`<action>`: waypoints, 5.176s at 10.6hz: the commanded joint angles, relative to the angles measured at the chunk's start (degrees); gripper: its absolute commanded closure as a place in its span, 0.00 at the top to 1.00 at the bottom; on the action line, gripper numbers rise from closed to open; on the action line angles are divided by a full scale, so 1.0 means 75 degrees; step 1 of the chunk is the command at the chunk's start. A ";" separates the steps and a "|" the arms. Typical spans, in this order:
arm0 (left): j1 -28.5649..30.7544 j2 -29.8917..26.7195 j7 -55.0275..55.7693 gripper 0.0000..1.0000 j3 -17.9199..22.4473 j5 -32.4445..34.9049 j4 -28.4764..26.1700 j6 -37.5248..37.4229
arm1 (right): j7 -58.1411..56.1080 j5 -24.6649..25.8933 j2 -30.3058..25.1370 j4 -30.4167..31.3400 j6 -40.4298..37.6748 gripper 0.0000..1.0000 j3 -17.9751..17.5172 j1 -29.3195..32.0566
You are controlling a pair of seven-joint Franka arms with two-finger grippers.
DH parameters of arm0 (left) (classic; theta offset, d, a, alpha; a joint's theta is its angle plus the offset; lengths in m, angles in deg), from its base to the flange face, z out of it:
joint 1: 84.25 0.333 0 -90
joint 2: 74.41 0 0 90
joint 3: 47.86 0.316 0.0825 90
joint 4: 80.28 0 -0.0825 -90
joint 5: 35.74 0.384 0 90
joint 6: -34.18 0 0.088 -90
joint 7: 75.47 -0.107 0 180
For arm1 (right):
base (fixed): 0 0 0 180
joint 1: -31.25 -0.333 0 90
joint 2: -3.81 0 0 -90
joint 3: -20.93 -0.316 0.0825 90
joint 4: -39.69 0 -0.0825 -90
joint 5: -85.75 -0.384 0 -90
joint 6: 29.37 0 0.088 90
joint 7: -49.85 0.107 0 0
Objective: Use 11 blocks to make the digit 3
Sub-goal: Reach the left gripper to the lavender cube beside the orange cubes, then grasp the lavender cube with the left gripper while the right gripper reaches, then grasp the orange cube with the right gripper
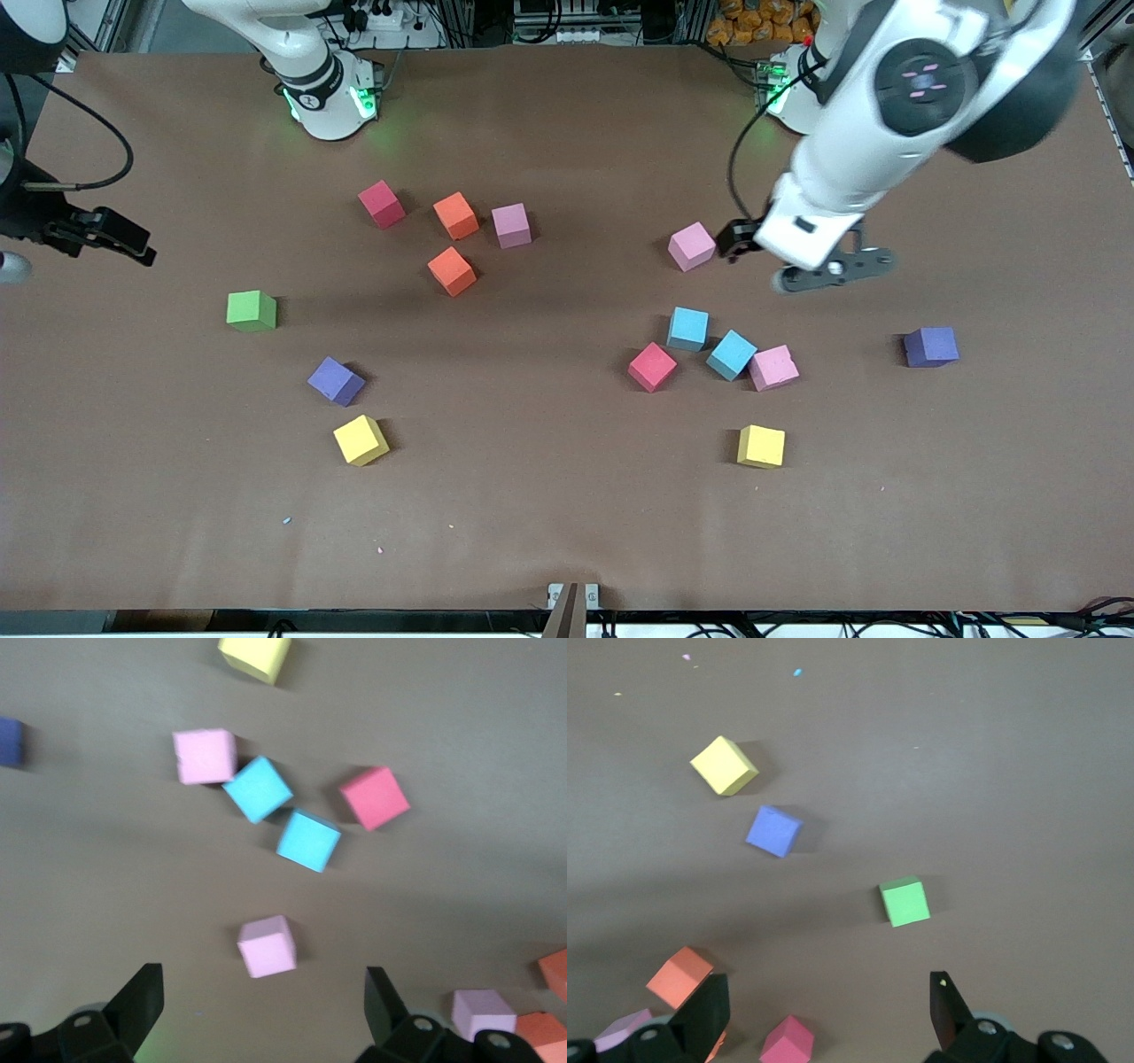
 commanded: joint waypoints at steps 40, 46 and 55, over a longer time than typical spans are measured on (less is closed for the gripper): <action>-0.4444 0.2810 0.3455 0.16 0.0507 0.2150 -0.1620 0.4677 | -0.4558 -0.0934 0.0722 0.4823 0.5638 1.00 -0.1987 -0.0157; -0.4068 0.2455 0.2362 0.17 0.0296 0.2149 -0.2431 0.5062 | -0.5425 -0.0992 0.1380 0.5232 0.7096 1.00 -0.2840 -0.0251; -0.4080 0.2748 0.2455 0.19 0.0296 0.2149 -0.2830 0.6118 | -0.2866 -0.1016 0.1637 0.6441 0.8818 1.00 -0.4412 -0.0274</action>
